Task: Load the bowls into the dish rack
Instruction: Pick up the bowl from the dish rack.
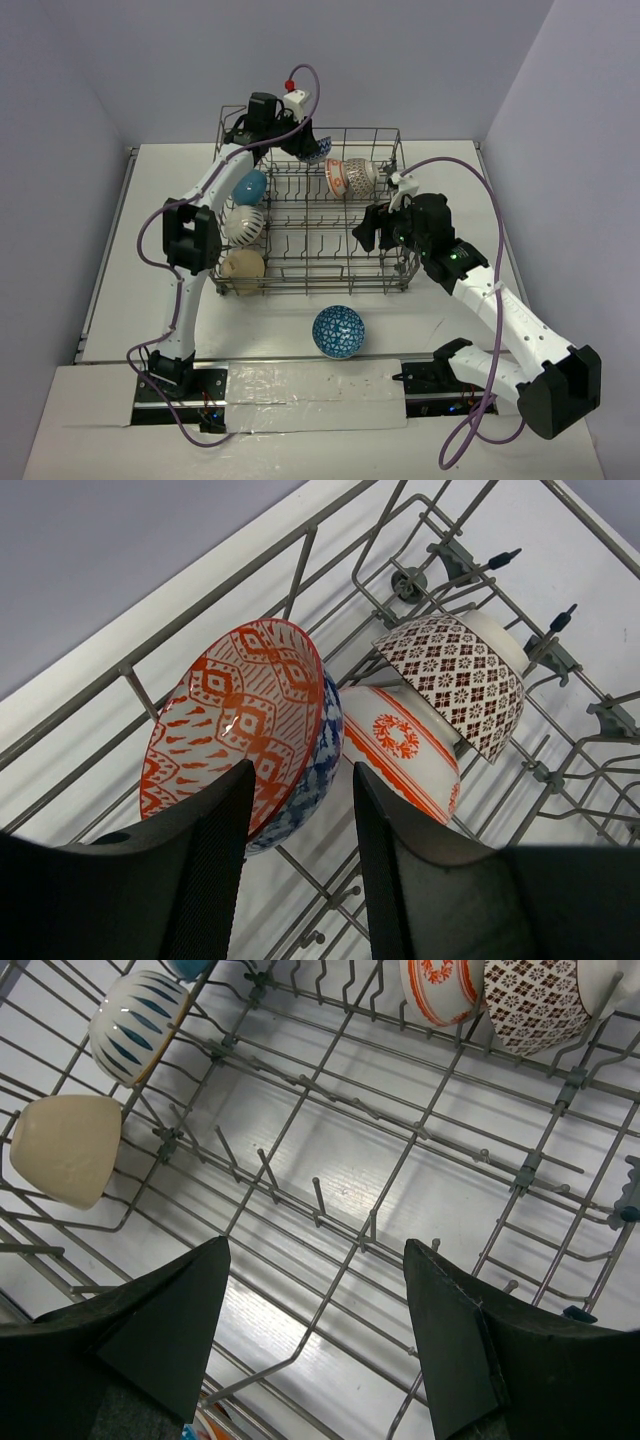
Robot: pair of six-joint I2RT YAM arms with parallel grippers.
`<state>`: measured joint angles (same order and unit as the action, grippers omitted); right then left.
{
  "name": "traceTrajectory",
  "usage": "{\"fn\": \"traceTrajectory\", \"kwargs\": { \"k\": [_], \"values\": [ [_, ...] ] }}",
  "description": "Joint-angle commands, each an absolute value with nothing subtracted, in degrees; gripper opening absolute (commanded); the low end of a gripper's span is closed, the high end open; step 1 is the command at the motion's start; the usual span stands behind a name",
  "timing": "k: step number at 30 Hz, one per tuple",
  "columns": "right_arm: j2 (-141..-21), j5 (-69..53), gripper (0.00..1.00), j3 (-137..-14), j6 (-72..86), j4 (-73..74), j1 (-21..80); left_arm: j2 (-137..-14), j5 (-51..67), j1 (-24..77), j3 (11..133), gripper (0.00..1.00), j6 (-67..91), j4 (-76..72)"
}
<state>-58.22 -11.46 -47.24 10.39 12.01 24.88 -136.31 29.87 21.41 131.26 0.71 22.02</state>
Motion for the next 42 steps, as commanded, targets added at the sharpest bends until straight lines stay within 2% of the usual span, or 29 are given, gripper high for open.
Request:
{"fn": "traceTrajectory", "kwargs": {
  "k": [1, 10, 42],
  "values": [
    [-56.16, -10.90, 0.78, -47.64, 9.58, 10.28, 25.40, -130.52, 30.76, 21.88, 130.78, 0.48, 2.37, 21.62],
    [-55.90, -10.55, 0.78, -47.55, 9.58, 10.37, 25.58, -127.97, 31.46, 21.88, 129.64, 0.47, 2.81, 20.65],
    [-58.97, -10.99, 0.78, -48.52, 8.35, 11.78, 26.37, -134.74, 30.15, 21.89, 129.90, 0.51, -2.20, 21.62]
  ]
}}
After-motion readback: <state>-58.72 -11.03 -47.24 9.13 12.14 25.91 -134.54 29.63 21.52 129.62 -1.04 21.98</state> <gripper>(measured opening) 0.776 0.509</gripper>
